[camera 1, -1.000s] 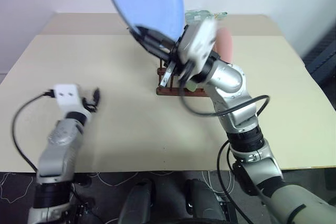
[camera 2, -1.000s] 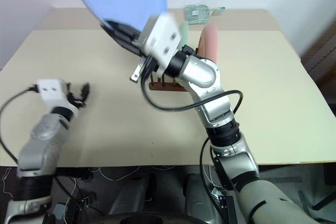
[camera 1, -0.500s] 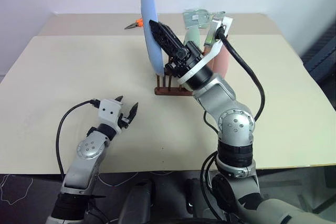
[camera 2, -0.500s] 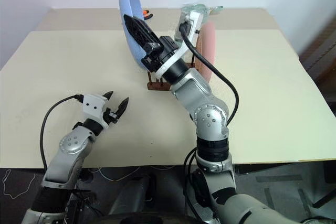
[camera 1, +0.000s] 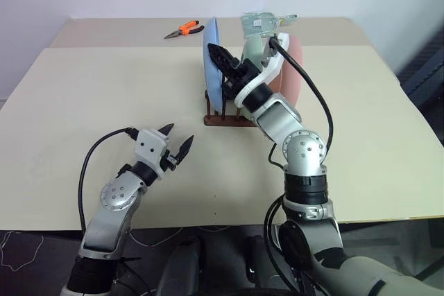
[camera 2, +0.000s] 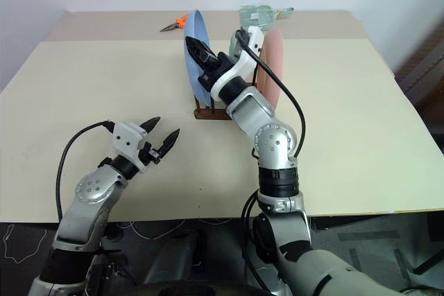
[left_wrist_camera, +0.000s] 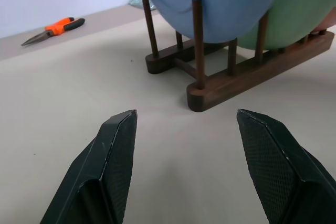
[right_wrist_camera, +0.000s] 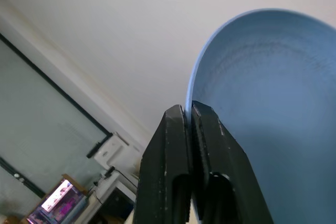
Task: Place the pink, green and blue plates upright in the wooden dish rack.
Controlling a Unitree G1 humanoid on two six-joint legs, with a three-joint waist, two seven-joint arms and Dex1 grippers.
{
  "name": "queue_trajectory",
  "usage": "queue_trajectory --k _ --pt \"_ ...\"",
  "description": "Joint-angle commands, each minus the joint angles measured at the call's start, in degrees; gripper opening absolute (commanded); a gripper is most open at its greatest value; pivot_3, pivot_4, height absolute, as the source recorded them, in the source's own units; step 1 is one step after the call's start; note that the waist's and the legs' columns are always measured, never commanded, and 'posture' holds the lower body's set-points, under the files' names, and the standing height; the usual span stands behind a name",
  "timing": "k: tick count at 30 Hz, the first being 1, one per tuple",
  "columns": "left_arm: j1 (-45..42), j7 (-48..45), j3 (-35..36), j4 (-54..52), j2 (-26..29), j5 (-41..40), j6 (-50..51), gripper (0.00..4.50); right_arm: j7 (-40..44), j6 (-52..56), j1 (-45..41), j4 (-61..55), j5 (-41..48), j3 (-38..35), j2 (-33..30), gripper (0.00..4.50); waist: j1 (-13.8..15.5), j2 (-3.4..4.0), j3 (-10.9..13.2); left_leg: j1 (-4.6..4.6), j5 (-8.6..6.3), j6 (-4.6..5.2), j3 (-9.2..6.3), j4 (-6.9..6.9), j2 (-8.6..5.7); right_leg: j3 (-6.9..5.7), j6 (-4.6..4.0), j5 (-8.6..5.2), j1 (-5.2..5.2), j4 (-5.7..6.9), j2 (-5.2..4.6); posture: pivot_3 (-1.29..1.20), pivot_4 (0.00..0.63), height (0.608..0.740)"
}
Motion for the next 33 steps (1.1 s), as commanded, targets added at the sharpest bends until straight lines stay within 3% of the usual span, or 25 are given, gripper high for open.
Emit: queue_trajectory --k 1,5,20,23,27,30,33 --pt "0.4 -0.2 -0.7 -2.7 -0.3 1.0 -0.8 3.13 0.9 -0.8 -3.2 0.6 -1.4 -0.6 -0.7 1.96 0.0 0.00 0.0 0.00 0.00 0.00 0.00 0.00 0.00 0.00 0.00 0.00 0.00 0.00 0.00 0.00 0.150 0.738" --pt "0.9 -0.5 -0.9 -2.8 -0.4 1.6 -0.9 3.13 1.6 -2.0 -4.7 1.0 -5.4 0.4 -2.1 3.93 0.0 0.01 0.0 0.00 0.00 0.00 0.00 0.00 0.00 0.00 0.01 0.00 0.00 0.00 0.02 0.00 0.150 0.738" --pt "0.7 -0.8 -1.1 -2.3 -0.9 2.7 -1.3 3.13 12.0 -8.7 -8.9 -3.1 -23.3 8.3 -13.0 3.93 0.1 0.01 0.0 0.00 0.00 0.00 0.00 0.01 0.01 -0.01 0.00 0.00 0.01 -0.02 0.03 0.00 0.150 0.738" --pt "0.4 0.0 0.0 -1.9 -0.8 3.5 -1.7 3.13 15.9 -14.3 -9.8 -6.0 -28.2 7.5 -19.5 3.93 0.3 0.02 0.0 -0.03 0.00 0.00 0.01 0.02 0.01 -0.01 0.00 0.00 0.01 -0.05 0.03 0.00 0.150 0.738" --pt "0.0 1.5 3.6 0.3 0.4 4.3 -2.7 3.13 22.8 -15.9 -6.7 -7.9 -27.9 0.9 -31.9 3.93 0.6 0.00 0.0 -0.06 -0.02 0.04 0.00 0.06 0.00 -0.10 0.01 -0.01 0.08 -0.13 0.01 0.00 0.150 0.738" --pt "-0.1 1.3 6.5 3.7 2.5 4.6 -4.6 3.13 28.2 -17.4 1.4 -6.1 -29.7 -4.9 -42.8 3.93 0.8 -0.04 0.0 -0.04 -0.06 0.10 -0.05 0.06 0.01 -0.18 -0.11 -0.08 0.22 -0.30 -0.06 0.00 0.150 0.738" --pt "-0.8 1.4 7.2 6.0 3.2 5.0 -5.7 3.13 29.7 -18.8 7.6 -3.2 -30.0 -9.0 -47.1 3.93 0.4 0.06 0.1 -0.03 -0.10 0.18 0.03 0.06 0.03 -0.17 -0.13 -0.09 0.30 -0.45 -0.15 0.00 0.150 0.738"
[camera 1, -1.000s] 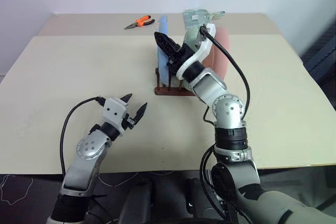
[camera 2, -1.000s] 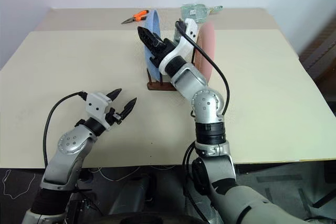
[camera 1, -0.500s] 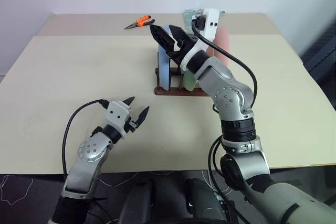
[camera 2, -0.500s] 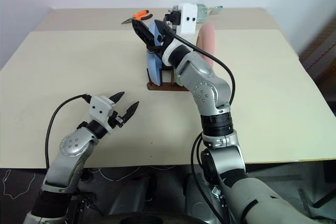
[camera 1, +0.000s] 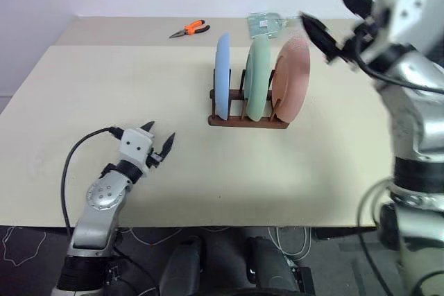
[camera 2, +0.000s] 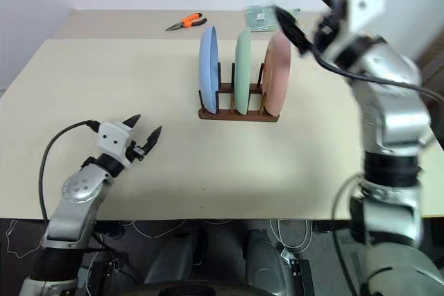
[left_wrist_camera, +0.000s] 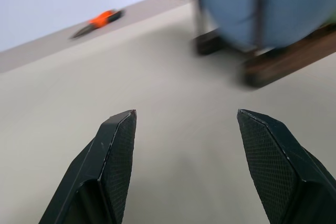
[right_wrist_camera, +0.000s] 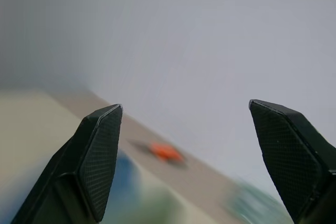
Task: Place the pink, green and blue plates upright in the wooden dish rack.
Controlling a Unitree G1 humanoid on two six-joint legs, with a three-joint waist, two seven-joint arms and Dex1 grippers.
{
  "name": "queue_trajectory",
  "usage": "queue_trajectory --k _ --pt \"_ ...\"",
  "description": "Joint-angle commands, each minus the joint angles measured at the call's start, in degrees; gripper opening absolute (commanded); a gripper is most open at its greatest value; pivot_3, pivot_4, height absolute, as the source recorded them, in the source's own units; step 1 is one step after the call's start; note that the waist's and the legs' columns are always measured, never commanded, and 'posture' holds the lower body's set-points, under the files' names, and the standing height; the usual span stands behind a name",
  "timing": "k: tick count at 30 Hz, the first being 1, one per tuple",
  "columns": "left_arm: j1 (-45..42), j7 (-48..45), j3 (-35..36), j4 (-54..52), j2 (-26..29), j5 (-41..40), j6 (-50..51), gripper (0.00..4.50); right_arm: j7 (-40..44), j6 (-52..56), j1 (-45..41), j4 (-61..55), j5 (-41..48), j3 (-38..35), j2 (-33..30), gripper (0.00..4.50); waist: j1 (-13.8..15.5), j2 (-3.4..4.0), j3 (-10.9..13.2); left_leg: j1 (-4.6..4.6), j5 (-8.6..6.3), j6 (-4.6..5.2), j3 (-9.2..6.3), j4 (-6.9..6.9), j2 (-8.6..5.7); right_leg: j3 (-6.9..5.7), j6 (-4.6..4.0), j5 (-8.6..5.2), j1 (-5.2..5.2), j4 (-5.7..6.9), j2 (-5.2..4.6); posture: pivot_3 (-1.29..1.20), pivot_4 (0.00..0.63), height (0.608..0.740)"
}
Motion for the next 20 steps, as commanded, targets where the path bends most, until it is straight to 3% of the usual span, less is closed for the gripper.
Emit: queue_trajectory --k 1,8,20 --pt "-1.2 0.1 1.4 1.9 0.3 0.6 -2.6 3.13 2.0 -2.2 6.0 2.4 -0.4 -5.2 -2.2 3.93 -0.4 0.15 0.0 0.01 0.00 0.01 0.08 0.00 0.00 0.10 0.00 0.00 -0.02 0.00 -0.01 0.00 0.150 0.738" --pt "-1.2 -0.4 0.9 4.9 0.5 1.4 -3.6 3.13 5.1 -7.8 23.7 6.6 -5.3 -4.0 -1.9 3.93 -0.3 0.21 0.1 0.04 -0.03 0.07 0.20 0.08 0.10 0.17 0.07 0.06 0.00 0.00 0.02 0.00 0.150 0.738" --pt "2.2 0.2 0.7 1.3 -0.4 2.1 -1.1 3.13 5.0 -12.6 23.5 11.4 -8.2 -0.1 1.5 3.93 -0.1 0.22 0.1 0.04 -0.03 0.06 0.23 0.14 0.15 0.18 -0.02 0.07 0.02 -0.07 0.04 0.00 0.150 0.738"
